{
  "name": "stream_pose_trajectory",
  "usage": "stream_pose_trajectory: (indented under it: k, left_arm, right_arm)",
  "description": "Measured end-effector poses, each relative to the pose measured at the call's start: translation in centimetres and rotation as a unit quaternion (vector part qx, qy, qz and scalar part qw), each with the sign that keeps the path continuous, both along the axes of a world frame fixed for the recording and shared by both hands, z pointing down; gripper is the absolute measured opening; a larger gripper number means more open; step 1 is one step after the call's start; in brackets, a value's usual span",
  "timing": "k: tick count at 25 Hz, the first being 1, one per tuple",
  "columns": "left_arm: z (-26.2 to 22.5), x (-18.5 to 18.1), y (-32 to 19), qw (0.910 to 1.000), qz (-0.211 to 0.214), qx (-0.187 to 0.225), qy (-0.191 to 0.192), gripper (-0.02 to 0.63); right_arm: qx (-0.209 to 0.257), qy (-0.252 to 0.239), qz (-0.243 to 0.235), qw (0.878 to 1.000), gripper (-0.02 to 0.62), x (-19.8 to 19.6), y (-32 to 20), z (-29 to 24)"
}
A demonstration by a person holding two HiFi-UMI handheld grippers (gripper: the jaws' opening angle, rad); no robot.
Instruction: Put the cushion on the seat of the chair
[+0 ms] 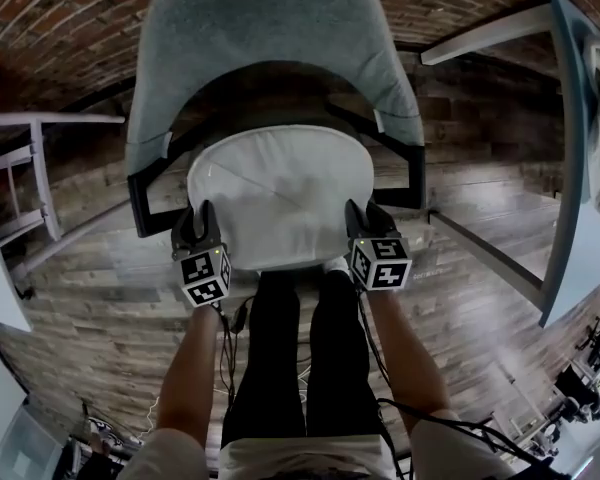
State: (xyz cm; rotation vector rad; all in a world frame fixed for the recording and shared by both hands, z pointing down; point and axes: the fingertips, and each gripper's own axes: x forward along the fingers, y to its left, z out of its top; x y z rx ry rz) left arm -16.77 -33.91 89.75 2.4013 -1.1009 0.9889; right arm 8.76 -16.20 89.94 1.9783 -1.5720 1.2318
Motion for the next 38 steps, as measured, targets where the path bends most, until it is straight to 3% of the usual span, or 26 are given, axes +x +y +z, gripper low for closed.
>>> stream_pose_trajectory:
  k: [23, 38]
  left_arm:
    - [4.1, -0.5, 0.1, 0.9993, 0.001, -0.016, -0.034, 0.072]
    - [3.1, -0.3, 0.1, 0.9996, 0.001, -0.012, -0.026, 0.072]
  right_arm:
    - [0.008, 0.004, 0.01, 1.0, 0.084, 1.1, 0.6, 3.1]
    - [0.022, -0.005, 0.053, 0.998, 0.187, 2.2, 1.3, 2.5]
